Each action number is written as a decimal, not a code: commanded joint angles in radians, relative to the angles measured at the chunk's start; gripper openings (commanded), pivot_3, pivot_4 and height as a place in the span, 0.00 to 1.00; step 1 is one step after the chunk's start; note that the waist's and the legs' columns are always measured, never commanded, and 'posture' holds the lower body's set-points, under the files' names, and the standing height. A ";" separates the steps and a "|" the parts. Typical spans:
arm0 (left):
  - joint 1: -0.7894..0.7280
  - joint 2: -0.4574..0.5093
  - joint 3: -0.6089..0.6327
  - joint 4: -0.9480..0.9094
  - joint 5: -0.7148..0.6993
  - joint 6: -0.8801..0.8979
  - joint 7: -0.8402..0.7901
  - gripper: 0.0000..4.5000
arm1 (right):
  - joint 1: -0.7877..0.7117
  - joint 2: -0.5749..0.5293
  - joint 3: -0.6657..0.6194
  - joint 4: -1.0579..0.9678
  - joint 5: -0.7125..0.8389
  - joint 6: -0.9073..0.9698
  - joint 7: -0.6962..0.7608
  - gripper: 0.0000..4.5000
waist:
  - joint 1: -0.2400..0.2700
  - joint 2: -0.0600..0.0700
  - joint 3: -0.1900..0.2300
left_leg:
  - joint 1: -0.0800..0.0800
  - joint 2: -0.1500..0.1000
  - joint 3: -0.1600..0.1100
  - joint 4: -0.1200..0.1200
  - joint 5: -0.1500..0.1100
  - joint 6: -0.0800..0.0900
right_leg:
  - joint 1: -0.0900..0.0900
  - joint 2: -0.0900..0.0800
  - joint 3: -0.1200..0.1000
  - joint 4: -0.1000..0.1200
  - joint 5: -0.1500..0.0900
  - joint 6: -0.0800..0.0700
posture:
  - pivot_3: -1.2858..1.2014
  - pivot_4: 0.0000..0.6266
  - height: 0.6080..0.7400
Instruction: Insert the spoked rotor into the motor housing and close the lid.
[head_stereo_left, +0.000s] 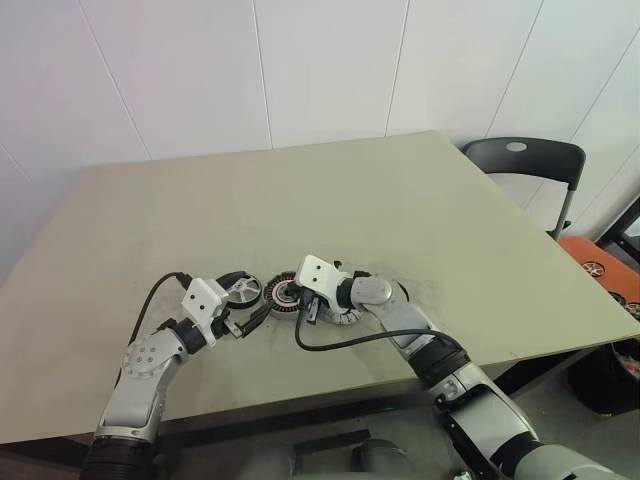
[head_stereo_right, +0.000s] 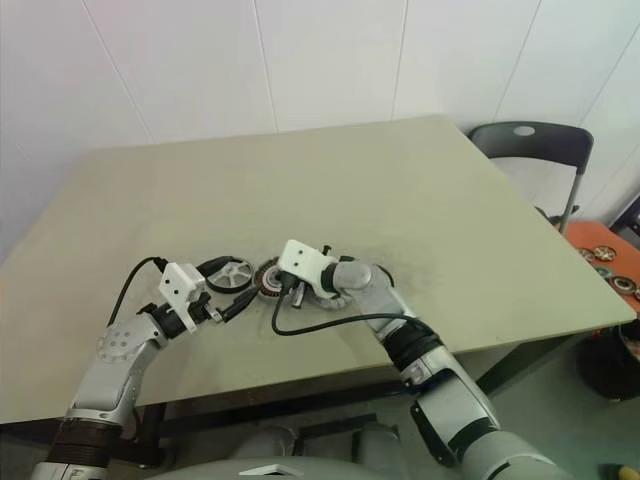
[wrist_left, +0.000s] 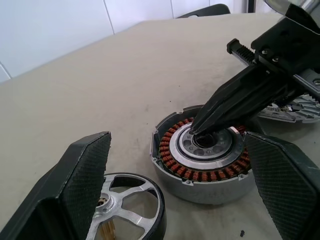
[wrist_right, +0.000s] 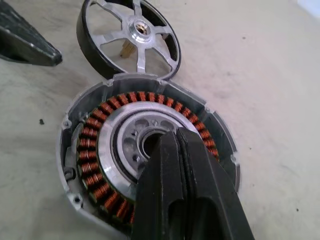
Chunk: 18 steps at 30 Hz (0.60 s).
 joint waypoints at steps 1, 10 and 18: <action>-0.008 -0.001 0.006 -0.022 -0.005 -0.019 0.000 1.00 | -0.030 0.011 0.017 0.047 -0.040 -0.047 -0.036 0.01 | 0.000 0.000 0.000 | 0.000 0.000 0.000 0.000 0.000 0.000 | 0.000 0.000 0.000 0.000 0.000 0.000 | 0.52 0.00 1.00; -0.010 -0.006 0.005 -0.018 -0.004 -0.021 0.002 1.00 | -0.069 0.036 0.064 0.102 -0.081 -0.065 -0.002 0.01 | -0.001 0.000 0.000 | 0.001 0.000 0.000 0.000 0.000 0.000 | 0.000 0.001 0.000 0.001 0.000 0.000 | 0.52 0.00 1.00; -0.005 -0.008 0.006 -0.026 -0.001 -0.018 0.009 1.00 | -0.092 -0.004 0.103 0.138 -0.166 -0.065 -0.006 0.01 | -0.002 0.000 0.000 | 0.002 0.001 0.000 0.000 0.000 0.000 | 0.001 0.001 0.001 0.001 0.000 0.000 | 0.52 0.00 1.00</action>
